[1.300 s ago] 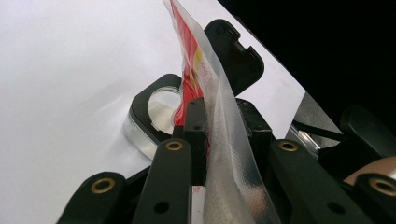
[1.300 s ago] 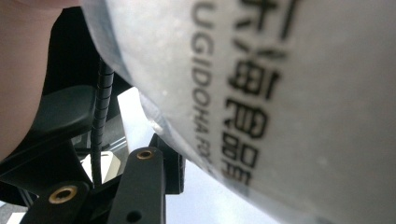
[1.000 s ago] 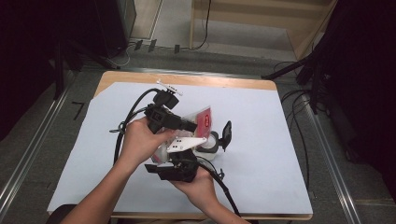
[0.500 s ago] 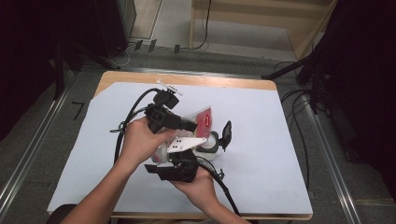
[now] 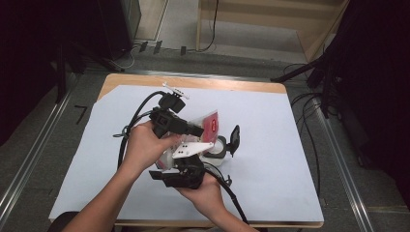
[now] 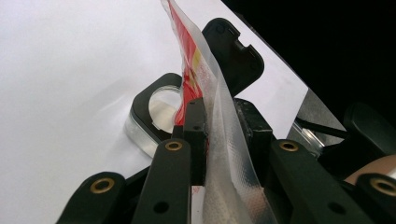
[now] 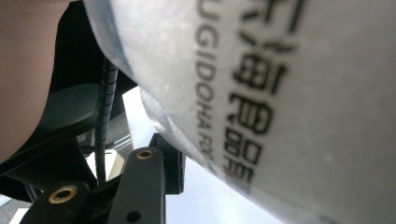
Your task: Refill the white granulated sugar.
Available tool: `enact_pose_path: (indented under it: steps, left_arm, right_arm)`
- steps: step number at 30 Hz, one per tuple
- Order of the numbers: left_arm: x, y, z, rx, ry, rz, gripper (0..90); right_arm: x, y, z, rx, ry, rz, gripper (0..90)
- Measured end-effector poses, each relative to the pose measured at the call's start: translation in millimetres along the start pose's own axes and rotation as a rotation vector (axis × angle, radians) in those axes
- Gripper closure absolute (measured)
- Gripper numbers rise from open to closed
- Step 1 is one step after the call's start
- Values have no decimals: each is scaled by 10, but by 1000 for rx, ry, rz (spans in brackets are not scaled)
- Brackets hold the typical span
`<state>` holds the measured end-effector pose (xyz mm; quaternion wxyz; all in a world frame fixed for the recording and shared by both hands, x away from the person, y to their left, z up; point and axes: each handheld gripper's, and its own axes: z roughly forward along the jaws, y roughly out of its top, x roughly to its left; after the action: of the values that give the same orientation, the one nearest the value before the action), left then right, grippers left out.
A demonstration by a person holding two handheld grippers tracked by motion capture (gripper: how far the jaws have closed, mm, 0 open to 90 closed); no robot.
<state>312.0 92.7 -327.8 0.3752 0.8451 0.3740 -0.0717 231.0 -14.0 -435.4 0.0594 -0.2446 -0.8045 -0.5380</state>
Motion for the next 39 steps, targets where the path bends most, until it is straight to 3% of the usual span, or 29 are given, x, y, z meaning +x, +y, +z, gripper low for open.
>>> enact_pose_path:
  steps: [20, 39]
  left_arm:
    - [-33, 5, -5, 2, 7, 4, 769]
    - [-42, 8, 5, 1, 9, 14, 774]
  right_arm:
    - [24, 7, 0, -4, 10, 22, 611]
    - [20, 4, -1, 0, -1, 13, 629]
